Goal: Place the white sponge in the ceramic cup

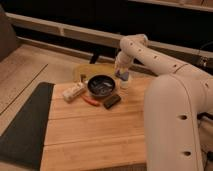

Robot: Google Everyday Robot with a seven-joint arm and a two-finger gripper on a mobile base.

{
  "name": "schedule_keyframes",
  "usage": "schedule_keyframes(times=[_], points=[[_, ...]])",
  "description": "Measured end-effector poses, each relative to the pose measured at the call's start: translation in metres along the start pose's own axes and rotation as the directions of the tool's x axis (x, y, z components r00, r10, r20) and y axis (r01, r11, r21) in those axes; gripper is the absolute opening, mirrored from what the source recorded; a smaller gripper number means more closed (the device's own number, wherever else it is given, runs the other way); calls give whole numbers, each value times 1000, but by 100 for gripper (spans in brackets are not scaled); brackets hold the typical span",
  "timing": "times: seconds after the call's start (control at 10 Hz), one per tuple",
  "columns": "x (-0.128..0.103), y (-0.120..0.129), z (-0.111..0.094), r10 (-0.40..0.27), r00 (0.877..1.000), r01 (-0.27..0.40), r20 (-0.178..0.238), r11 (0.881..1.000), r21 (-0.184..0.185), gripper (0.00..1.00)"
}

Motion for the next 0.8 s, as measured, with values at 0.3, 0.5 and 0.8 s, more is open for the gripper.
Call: schedule_keyframes(times=[0.3, 0.5, 0.8], points=[[0, 0, 0, -1, 1000, 1, 0, 1000, 0, 56], [0, 0, 0, -1, 1000, 1, 0, 1000, 0, 56], [0, 0, 0, -1, 1000, 1, 0, 1000, 0, 56]])
